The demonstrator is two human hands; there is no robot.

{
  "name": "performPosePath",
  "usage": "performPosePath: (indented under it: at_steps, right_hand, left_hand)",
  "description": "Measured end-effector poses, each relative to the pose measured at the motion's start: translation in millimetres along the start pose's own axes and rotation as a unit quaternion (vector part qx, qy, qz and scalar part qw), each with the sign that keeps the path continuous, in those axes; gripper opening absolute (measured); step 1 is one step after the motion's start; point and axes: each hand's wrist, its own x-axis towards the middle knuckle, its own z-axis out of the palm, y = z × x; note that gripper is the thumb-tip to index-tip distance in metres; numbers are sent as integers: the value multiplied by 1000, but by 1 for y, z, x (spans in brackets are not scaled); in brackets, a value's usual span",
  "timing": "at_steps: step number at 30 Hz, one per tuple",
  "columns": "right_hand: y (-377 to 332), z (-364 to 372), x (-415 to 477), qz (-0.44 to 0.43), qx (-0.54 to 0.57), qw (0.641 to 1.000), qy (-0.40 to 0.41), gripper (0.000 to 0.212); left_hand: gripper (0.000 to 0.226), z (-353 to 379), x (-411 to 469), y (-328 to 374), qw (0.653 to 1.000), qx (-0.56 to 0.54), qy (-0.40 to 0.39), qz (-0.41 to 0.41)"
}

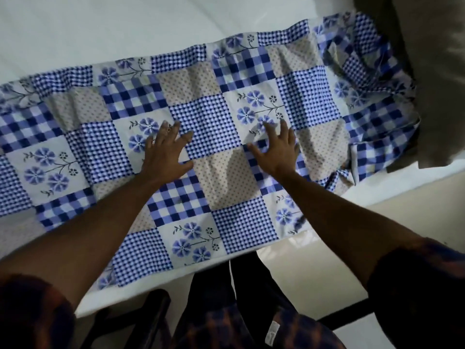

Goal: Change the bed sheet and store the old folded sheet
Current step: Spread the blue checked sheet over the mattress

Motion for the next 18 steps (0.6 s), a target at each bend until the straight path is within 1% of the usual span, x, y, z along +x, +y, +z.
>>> performPosePath:
  at_steps: [2, 3, 5, 7, 9, 11, 13, 18]
  right_hand:
    - [-17, -1, 31, 17, -7, 1000, 14, 85]
    - [-25, -1, 47, 39, -5, 999, 26, 89]
    - [-37, -1, 76, 117, 25, 992, 37, 88]
    - [-45, 4, 95, 180, 21, 983, 38, 76]
    - [-49, 13, 105, 203, 12, 978, 53, 60]
    - [-54, 18, 110, 210, 17, 975, 68, 54]
    - [-58, 20, 114, 203, 8, 976, 77, 52]
    - [-77, 20, 129, 163, -3, 982, 98, 49]
  left_hand:
    - [85, 0, 20, -13, 998, 39, 18, 44]
    - [85, -1, 33, -20, 996, 57, 23, 64]
    - [87, -4, 60, -31, 994, 77, 8, 81]
    - [87, -6, 83, -39, 993, 81, 6, 87]
    - [84, -4, 96, -44, 992, 82, 33, 92]
    - [82, 0, 95, -50, 990, 79, 63, 102]
    - [79, 5, 93, -56, 985, 94, 98, 107]
    - [76, 3, 91, -75, 986, 90, 124, 69]
